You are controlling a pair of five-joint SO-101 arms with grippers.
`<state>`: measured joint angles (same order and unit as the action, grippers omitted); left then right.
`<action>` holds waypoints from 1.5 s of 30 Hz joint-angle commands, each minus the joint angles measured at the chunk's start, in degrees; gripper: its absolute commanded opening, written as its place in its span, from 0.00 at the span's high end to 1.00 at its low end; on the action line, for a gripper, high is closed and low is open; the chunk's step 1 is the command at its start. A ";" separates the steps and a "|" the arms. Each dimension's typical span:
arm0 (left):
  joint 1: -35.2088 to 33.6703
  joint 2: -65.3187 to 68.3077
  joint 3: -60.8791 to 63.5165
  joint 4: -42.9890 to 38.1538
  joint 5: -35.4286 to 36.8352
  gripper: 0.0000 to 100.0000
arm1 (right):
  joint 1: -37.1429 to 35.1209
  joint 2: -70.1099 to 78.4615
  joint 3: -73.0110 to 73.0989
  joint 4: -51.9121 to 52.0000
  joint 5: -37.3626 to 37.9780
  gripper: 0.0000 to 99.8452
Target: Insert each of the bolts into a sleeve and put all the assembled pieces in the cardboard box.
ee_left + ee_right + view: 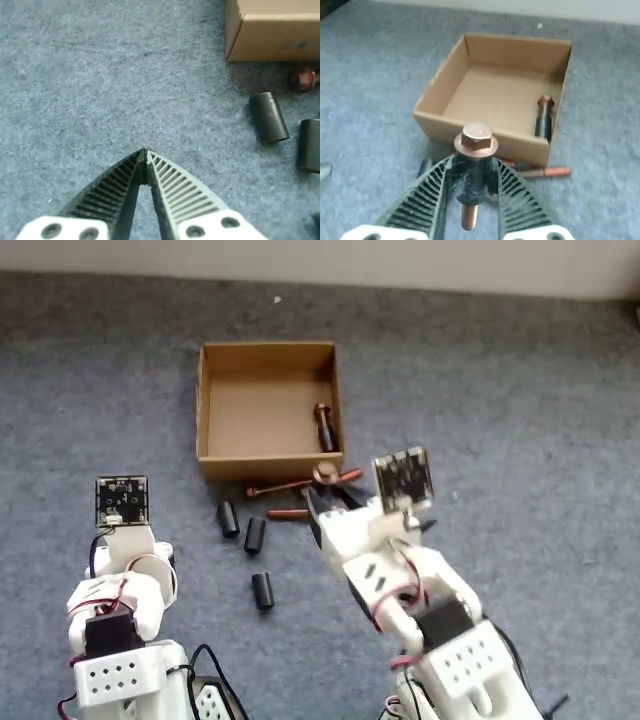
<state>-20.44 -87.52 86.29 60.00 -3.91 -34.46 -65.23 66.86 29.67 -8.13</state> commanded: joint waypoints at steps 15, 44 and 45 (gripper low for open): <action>1.01 -0.22 2.68 -5.71 -0.62 0.99 | 5.41 57.27 -37.93 -28.35 -0.26 1.00; 0.84 -0.22 2.68 -5.71 -4.40 0.99 | -4.18 53.58 -57.54 29.23 2.11 0.84; 0.84 -0.22 2.68 -5.71 -4.40 0.99 | -5.49 52.53 -56.48 31.52 2.11 0.84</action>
<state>-20.26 -87.43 89.45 55.25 -7.52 -36.22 -6.68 12.09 53.93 -6.55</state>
